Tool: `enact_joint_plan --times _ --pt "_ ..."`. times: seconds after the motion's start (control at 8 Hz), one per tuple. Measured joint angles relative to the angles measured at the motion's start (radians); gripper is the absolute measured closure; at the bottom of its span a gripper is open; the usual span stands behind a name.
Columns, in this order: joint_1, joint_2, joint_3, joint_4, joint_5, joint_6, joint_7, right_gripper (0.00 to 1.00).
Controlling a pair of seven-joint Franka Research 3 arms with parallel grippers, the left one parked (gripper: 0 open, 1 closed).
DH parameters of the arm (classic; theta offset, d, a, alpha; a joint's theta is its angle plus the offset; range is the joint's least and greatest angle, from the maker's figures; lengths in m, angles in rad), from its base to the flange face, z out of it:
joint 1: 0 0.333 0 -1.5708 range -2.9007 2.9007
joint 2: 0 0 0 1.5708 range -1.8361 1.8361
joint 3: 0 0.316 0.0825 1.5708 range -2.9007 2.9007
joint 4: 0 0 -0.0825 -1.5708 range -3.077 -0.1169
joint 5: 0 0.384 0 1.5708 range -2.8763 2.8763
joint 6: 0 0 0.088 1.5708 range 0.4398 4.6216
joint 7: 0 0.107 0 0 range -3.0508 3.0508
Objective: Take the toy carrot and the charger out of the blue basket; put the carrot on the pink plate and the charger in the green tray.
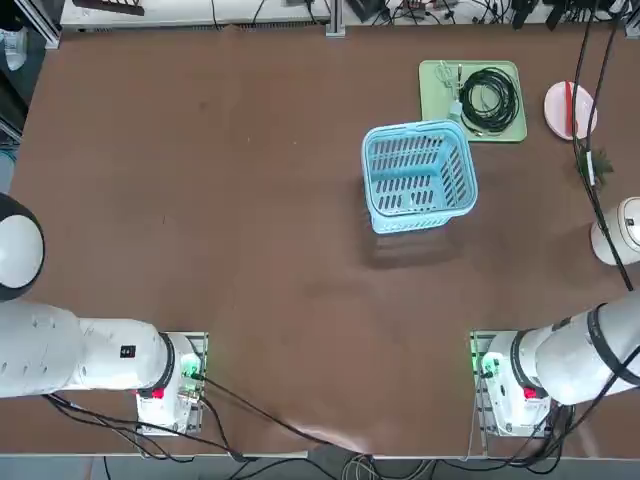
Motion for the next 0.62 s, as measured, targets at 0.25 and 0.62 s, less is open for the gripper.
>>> enact_joint_plan --times 0.25,0.62 --pt "-0.006 0.003 0.004 -0.01 -0.003 0.0 0.0 0.0" --pt "-0.22 0.021 0.217 -0.023 -0.046 0.02 0.01 0.0"
